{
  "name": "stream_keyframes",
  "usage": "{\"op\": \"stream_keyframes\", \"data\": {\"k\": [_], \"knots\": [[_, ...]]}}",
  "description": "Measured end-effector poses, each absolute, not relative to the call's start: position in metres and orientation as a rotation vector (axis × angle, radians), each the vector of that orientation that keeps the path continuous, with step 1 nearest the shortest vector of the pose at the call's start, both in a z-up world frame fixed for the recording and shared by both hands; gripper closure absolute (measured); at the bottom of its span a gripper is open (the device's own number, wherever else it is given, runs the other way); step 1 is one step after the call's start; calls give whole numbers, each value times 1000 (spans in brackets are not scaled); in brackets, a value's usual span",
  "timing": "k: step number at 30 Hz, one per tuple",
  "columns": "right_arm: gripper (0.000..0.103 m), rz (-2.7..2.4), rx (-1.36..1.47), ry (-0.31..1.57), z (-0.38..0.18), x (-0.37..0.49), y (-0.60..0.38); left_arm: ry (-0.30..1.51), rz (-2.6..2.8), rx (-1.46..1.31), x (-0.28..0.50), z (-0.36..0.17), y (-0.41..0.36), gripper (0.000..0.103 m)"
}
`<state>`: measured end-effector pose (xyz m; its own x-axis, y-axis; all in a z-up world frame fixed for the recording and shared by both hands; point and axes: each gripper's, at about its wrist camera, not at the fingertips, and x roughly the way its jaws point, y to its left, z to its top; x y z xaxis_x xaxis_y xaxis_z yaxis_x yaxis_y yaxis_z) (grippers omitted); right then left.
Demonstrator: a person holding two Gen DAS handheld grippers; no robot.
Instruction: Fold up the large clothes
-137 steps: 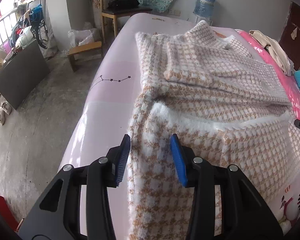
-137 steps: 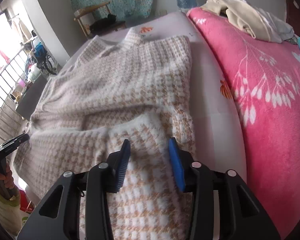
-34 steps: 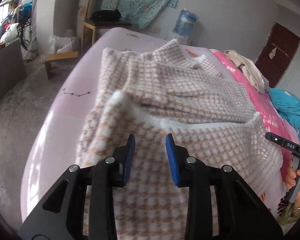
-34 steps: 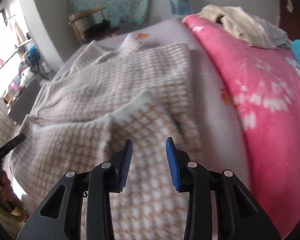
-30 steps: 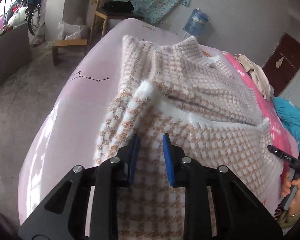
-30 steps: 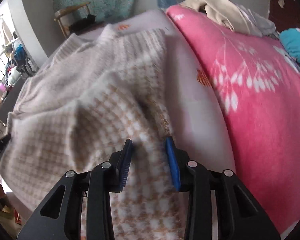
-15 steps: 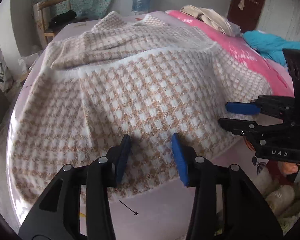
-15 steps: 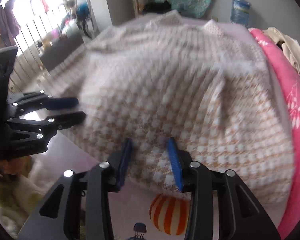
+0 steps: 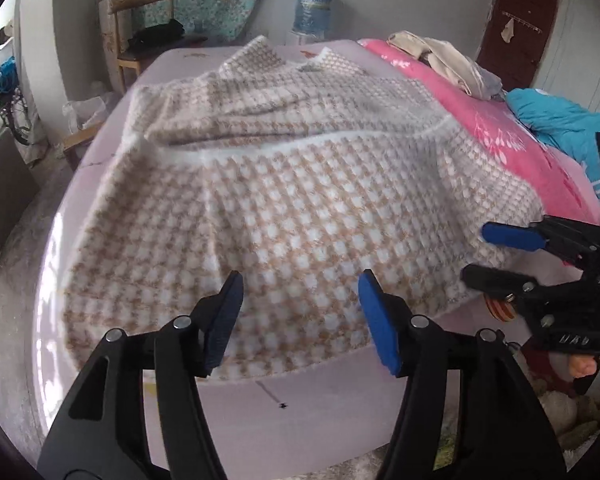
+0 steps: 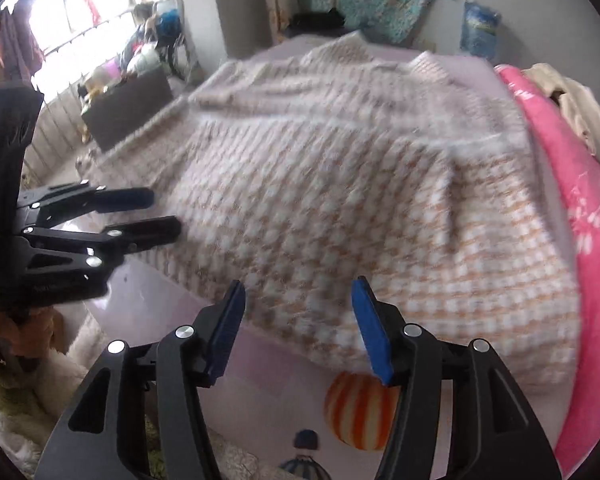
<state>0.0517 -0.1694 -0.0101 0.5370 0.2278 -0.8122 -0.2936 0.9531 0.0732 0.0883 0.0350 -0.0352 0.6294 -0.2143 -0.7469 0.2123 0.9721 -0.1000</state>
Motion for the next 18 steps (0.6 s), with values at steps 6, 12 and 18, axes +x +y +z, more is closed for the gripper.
{"op": "stream_keyframes", "data": {"k": [6, 12, 18], "knots": [[48, 197, 53, 1029, -43, 68, -214, 932, -112, -65, 105, -61, 63, 34], [48, 77, 37, 961, -15, 61, -235, 970, -58, -22, 106, -57, 53, 29], [48, 48, 111, 1018, -29, 70, -256, 990, -10, 34, 110, -59, 44, 24]]}}
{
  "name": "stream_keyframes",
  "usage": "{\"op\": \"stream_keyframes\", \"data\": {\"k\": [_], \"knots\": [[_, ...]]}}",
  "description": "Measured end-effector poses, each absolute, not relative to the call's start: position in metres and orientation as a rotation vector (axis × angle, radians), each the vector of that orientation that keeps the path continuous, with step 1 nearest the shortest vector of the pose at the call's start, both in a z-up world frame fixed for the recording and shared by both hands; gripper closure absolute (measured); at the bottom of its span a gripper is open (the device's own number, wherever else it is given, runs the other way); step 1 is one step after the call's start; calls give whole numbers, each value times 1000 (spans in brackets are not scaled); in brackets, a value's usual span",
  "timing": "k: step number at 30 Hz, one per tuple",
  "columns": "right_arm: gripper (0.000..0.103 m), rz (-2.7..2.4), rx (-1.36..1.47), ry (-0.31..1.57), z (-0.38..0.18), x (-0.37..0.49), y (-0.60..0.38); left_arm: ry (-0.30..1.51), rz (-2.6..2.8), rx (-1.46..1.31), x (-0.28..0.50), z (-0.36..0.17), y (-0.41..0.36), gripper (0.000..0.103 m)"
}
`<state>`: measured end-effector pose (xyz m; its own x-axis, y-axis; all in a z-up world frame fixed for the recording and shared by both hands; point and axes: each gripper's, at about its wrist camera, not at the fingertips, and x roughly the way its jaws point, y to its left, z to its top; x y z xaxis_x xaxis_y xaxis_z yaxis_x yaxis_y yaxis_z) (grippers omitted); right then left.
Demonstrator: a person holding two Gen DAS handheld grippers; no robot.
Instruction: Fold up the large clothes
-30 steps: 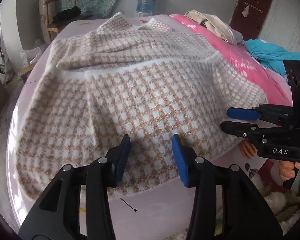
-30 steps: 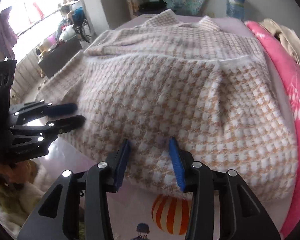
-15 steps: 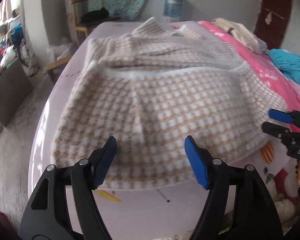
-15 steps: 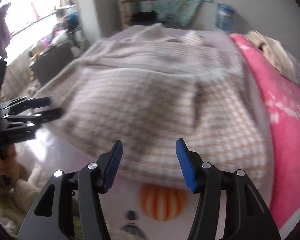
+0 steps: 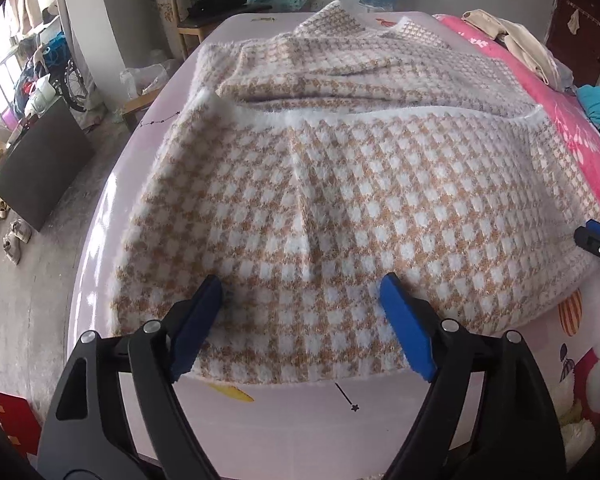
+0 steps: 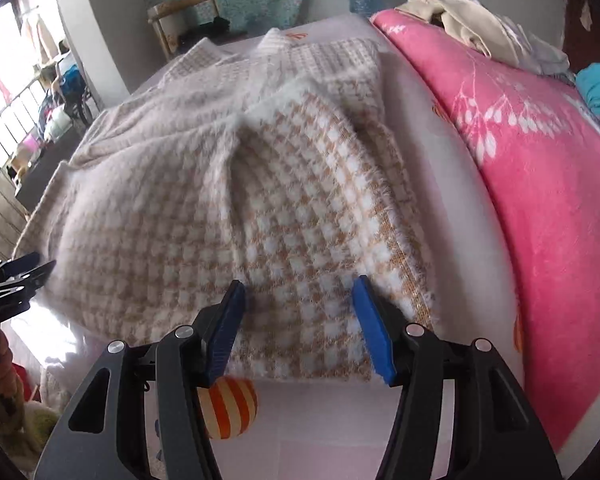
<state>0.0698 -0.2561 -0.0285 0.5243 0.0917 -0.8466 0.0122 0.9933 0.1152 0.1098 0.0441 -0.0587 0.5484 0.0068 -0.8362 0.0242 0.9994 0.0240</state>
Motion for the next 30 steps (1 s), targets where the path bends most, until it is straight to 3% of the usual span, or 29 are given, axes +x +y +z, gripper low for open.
{"op": "stream_keyframes", "data": {"k": [4, 8, 16, 19, 30], "knots": [[45, 113, 172, 974, -8, 73, -248, 994, -6, 26, 110, -59, 46, 23], [28, 190, 164, 962, -4, 92, -221, 998, 3, 30, 111, -59, 46, 22], [22, 249, 99, 1022, -29, 119, -178, 1008, 21, 22, 113, -59, 46, 20], [12, 242, 62, 1049, -43, 123, -171, 1014, 25, 20, 114, -60, 45, 20], [10, 250, 51, 1058, -43, 123, -170, 1031, 24, 5, 116, -60, 47, 18]]}}
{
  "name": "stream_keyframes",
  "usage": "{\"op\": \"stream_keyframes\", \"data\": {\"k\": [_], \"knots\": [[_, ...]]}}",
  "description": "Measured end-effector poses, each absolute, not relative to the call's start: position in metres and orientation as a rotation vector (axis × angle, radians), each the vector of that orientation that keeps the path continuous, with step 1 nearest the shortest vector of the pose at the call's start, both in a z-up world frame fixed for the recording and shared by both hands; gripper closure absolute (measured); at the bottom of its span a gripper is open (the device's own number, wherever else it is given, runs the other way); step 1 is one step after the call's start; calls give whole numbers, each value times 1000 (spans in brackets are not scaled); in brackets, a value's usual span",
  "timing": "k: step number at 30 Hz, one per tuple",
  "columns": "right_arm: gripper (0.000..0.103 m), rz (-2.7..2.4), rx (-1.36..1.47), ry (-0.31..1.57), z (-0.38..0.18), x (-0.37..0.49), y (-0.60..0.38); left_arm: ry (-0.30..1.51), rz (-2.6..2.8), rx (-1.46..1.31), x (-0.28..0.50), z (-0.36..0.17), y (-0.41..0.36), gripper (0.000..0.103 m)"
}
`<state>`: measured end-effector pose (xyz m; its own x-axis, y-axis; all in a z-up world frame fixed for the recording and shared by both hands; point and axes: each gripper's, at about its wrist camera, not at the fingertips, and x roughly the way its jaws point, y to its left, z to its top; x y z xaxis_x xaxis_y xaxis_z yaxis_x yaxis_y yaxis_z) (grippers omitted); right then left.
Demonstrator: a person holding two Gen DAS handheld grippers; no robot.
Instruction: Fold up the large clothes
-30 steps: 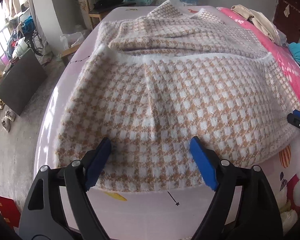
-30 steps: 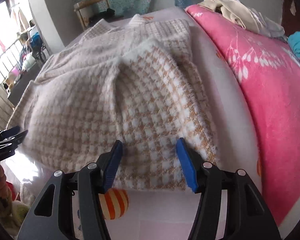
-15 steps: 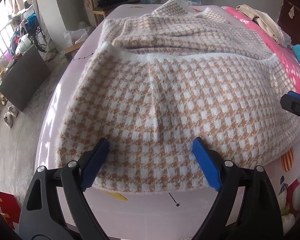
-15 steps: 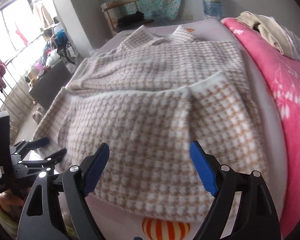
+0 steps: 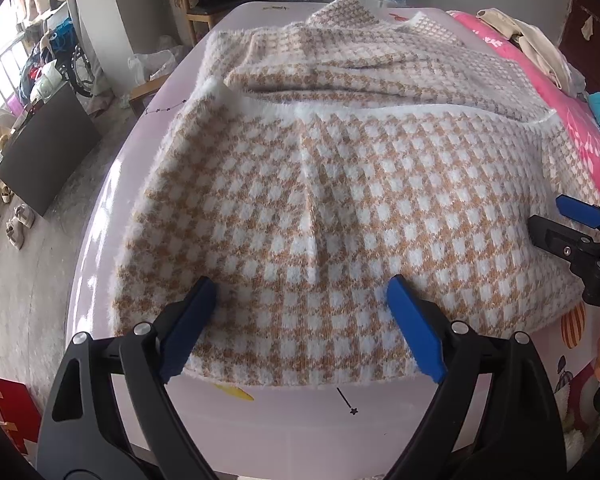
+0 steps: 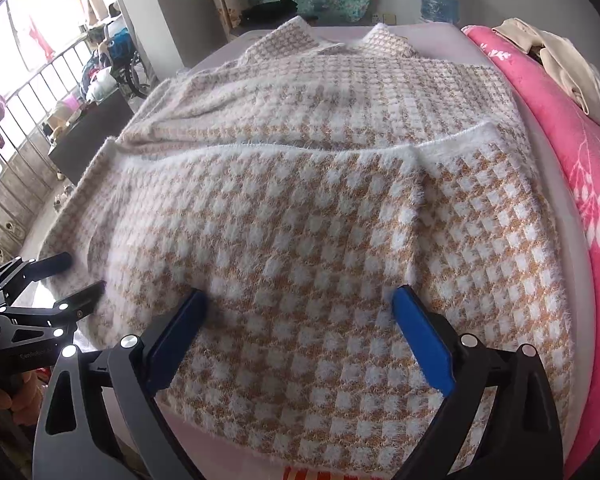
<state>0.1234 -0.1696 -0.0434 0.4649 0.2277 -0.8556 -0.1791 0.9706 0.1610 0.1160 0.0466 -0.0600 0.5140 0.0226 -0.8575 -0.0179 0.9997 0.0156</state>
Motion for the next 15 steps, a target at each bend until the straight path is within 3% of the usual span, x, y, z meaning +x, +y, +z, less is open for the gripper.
{"op": "stream_keyframes", "data": {"k": [8, 15], "knots": [[6, 250, 41, 1063, -45, 125, -166, 1037, 32, 7, 118, -61, 47, 17], [6, 243, 52, 1093, -45, 129, -165, 1043, 64, 21, 118, -62, 47, 9]]}}
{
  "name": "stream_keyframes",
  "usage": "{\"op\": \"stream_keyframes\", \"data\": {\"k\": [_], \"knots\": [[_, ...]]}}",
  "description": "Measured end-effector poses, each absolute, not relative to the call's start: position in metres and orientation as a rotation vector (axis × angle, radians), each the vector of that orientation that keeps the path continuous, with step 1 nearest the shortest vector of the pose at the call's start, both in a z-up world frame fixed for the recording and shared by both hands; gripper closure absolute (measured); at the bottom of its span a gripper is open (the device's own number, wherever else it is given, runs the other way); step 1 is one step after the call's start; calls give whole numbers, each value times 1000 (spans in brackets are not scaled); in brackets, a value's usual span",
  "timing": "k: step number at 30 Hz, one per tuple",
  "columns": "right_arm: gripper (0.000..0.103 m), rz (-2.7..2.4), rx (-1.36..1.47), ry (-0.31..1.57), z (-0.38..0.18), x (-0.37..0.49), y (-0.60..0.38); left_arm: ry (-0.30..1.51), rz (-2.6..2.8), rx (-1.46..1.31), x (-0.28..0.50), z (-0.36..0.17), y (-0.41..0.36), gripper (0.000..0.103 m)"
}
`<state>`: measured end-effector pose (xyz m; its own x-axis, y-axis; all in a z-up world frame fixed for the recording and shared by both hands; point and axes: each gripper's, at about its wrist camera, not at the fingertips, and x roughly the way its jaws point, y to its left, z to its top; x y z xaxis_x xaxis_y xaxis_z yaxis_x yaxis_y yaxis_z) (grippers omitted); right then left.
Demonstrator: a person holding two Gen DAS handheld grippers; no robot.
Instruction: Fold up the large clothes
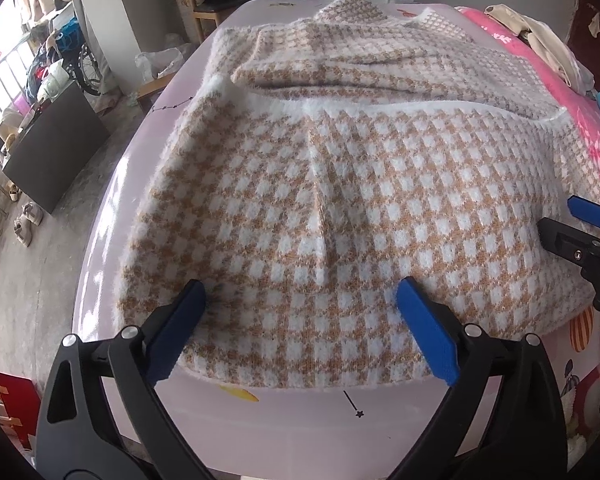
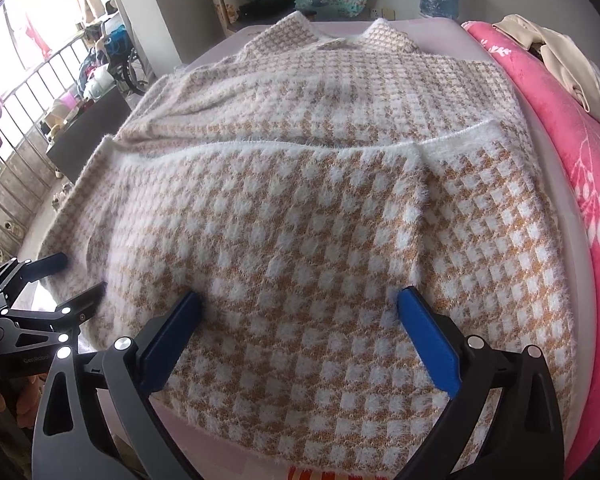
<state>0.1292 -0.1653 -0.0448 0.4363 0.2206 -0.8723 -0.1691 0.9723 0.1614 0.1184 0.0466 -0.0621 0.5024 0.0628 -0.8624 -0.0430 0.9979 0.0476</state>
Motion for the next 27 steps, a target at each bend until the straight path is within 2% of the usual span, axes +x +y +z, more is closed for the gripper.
{"op": "stream_keyframes", "data": {"k": [27], "knots": [[6, 280, 60, 1111, -45, 131, -170, 1029, 56, 55, 119, -60, 46, 8]]}}
